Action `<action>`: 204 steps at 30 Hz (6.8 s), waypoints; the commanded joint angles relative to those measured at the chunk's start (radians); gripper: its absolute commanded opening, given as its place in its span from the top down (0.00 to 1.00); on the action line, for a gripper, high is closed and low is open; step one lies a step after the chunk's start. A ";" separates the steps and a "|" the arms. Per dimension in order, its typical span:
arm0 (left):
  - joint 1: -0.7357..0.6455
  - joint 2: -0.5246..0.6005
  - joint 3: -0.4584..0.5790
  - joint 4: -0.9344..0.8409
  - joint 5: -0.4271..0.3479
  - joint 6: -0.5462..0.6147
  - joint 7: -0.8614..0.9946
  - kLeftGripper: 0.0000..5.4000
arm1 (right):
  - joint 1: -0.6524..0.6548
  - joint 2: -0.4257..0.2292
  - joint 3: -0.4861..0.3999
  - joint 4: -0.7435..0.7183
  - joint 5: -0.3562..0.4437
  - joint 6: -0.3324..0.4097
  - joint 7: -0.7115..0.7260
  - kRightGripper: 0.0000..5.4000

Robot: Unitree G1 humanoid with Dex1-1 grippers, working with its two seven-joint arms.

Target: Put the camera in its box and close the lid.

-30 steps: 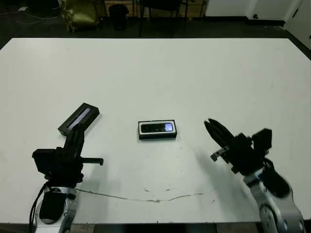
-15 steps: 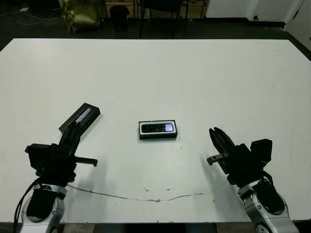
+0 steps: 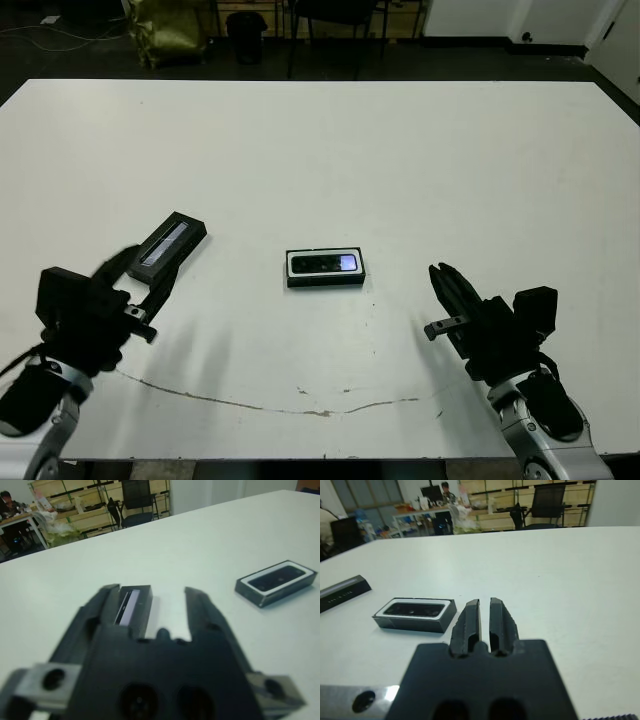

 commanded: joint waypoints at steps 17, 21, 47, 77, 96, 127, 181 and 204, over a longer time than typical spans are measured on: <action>-0.091 -0.003 -0.017 0.274 0.050 -0.092 -0.018 0.00 | 0.011 0.005 0.000 0.039 0.083 -0.004 0.007 1.00; -0.117 -0.007 -0.012 0.324 0.027 -0.077 -0.024 0.00 | 0.018 0.004 0.008 0.033 0.077 -0.012 0.001 1.00; -0.239 0.019 -0.030 0.596 0.101 -0.160 -0.048 0.00 | 0.042 0.000 0.033 0.025 0.067 -0.016 -0.008 1.00; -0.397 0.059 -0.042 1.016 0.046 -0.381 -0.245 0.00 | 0.051 -0.005 0.039 0.015 0.037 -0.030 -0.026 1.00; -0.508 0.096 -0.072 1.252 0.009 -0.411 -0.480 0.00 | 0.058 0.007 0.038 0.012 0.051 -0.021 -0.037 1.00; -0.514 0.152 -0.168 1.157 0.050 -0.154 -0.393 0.27 | 0.053 0.006 0.031 0.060 0.051 -0.088 -0.019 1.00; -0.927 0.238 -0.466 0.579 0.077 0.213 -0.694 0.51 | 0.042 0.004 0.021 0.064 0.091 -0.042 0.000 1.00; -1.048 -0.010 -0.578 0.926 0.164 0.003 -0.790 0.51 | 0.023 -0.001 -0.026 0.020 -0.018 -0.055 -0.103 1.00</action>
